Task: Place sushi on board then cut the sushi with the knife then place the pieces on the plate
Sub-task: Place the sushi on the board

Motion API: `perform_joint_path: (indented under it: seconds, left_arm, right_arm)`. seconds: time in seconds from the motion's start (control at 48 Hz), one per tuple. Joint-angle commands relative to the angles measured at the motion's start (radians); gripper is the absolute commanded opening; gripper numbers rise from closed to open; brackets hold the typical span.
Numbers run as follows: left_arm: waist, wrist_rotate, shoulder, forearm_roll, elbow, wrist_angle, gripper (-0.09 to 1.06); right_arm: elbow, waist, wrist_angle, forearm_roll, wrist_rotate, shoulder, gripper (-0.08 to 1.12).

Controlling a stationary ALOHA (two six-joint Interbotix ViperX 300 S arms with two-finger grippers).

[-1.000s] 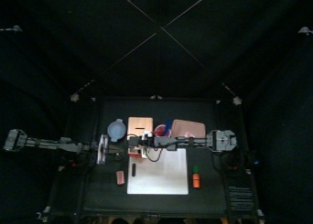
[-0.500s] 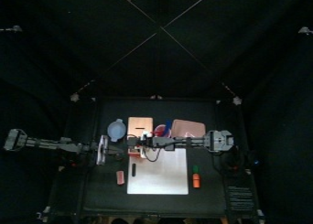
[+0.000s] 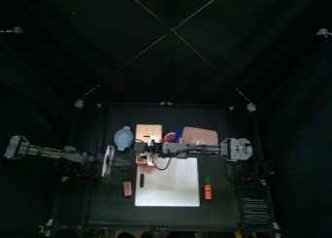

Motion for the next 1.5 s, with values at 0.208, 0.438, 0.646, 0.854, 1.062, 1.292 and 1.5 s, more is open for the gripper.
perform_joint_path:
  seconds: [0.208, 0.438, 0.646, 0.854, 1.062, 1.292, 1.5]
  left_arm:
    - [-0.002, 0.002, 0.002, 0.008, -0.012, -0.009, 0.08]
    - [0.003, 0.002, 0.002, 0.008, -0.012, -0.008, 0.08]
    - [0.005, 0.002, 0.002, 0.006, -0.017, -0.008, 0.08]
    - [0.014, 0.000, 0.002, 0.005, -0.028, -0.008, 0.08]
    - [0.034, 0.000, 0.002, -0.003, -0.034, -0.008, 0.08]
    - [0.054, 0.000, 0.002, -0.020, -0.040, -0.009, 0.08]
    - [0.077, -0.006, 0.002, -0.021, -0.041, -0.009, 0.08]
  right_arm:
    - [-0.028, 0.009, 0.052, -0.009, -0.002, -0.164, 0.65]
    - [0.095, 0.063, 0.081, 0.029, 0.006, -0.324, 0.65]
    - [0.308, 0.124, 0.094, 0.043, 0.080, -0.446, 0.65]
    - [0.508, 0.147, 0.106, 0.008, 0.201, -0.471, 0.65]
    - [0.607, 0.207, 0.087, -0.244, 0.253, -0.436, 0.65]
    - [0.641, 0.305, 0.072, -0.614, 0.456, -0.376, 0.65]
    - [0.649, 0.364, 0.101, -0.859, 0.620, -0.313, 0.66]
